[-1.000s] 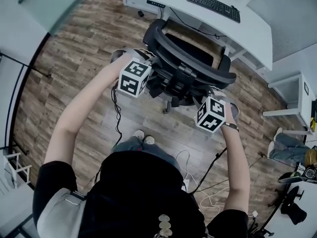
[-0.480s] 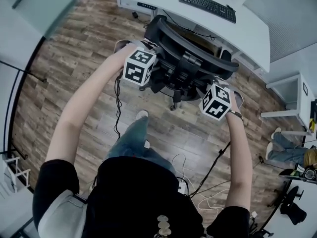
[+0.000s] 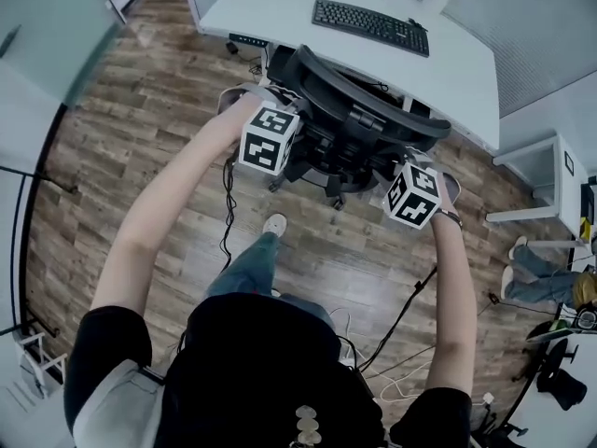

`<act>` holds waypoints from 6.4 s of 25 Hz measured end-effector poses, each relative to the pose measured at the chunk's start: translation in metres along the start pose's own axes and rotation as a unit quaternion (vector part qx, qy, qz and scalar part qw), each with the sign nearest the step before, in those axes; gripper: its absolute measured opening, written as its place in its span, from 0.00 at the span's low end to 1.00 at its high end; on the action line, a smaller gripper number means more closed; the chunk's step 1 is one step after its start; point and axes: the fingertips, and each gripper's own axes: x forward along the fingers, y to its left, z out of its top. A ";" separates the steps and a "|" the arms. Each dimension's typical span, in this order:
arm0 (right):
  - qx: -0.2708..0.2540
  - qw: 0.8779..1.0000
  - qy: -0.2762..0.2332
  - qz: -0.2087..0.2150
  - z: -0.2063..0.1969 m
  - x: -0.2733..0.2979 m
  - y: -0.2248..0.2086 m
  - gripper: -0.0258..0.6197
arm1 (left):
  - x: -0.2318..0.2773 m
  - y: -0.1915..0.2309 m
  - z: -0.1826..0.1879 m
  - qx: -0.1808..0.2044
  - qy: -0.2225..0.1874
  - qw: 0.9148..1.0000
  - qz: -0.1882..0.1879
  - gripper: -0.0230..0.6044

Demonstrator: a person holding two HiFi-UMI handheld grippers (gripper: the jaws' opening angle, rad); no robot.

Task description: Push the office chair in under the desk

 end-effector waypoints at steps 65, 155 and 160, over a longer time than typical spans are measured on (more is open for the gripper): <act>-0.005 1.000 -0.004 0.005 -0.044 0.086 -0.232 0.21 | 0.082 0.219 -0.083 0.000 0.002 1.000 0.017 0.23; 0.495 0.646 -0.398 -0.423 -0.074 -0.123 -0.217 0.05 | -0.092 0.221 -0.091 -0.455 -0.271 0.738 0.419 0.05; 0.495 0.649 -0.398 -0.420 -0.074 -0.122 -0.217 0.05 | -0.092 0.222 -0.090 -0.454 -0.270 0.739 0.419 0.05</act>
